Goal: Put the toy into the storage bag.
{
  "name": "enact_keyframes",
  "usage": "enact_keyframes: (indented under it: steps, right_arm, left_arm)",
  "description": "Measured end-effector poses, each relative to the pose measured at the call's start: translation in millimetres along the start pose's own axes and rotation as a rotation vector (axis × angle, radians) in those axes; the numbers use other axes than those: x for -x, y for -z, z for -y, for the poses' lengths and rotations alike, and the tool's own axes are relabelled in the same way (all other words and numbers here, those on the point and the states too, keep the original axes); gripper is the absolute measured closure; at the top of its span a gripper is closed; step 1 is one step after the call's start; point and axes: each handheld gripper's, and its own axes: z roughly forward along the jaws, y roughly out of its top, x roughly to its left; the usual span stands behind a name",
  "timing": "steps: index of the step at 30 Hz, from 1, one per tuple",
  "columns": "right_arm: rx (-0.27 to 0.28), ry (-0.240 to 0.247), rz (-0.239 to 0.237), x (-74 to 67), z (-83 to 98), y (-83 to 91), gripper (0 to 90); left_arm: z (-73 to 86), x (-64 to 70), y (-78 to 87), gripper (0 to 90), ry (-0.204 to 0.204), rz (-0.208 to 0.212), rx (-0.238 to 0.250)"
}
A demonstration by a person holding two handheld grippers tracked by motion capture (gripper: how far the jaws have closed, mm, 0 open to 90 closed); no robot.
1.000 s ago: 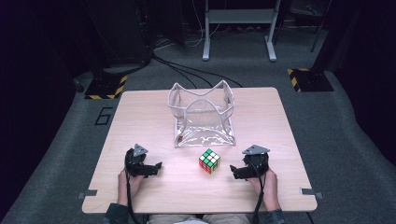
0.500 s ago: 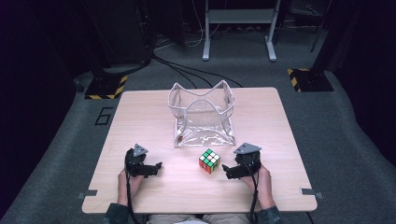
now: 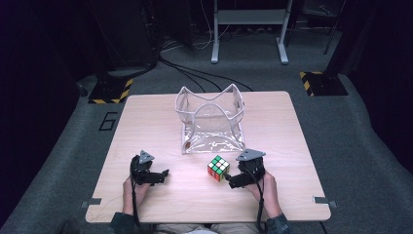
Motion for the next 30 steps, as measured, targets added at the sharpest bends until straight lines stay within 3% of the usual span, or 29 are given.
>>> enact_keyframes:
  steps: [6,16,24,28,30]
  right_arm:
    - [-0.006,0.027,-0.025,-7.7,-6.1,-7.8,0.0]
    - [-0.054,0.016,-0.060,-13.2,-11.7,-29.6,0.0]
    - [-0.112,0.019,-0.044,-21.5,-13.5,-44.6,0.0]
    - [-0.108,0.025,-0.043,-21.6,-13.2,-50.2,0.2]
    - [-0.097,0.021,-0.030,-21.1,-12.5,-51.6,6.5]
  left_arm:
    - [0.0,0.0,0.0,4.6,0.001,0.000,0.001]
    - [0.0,0.0,0.0,4.7,0.000,0.000,0.000]
    - [0.0,0.0,0.0,4.7,0.000,0.000,0.000]
    - [0.0,0.0,0.0,4.7,0.000,0.000,0.001]
    - [0.0,0.0,0.0,4.7,0.000,0.000,0.001]
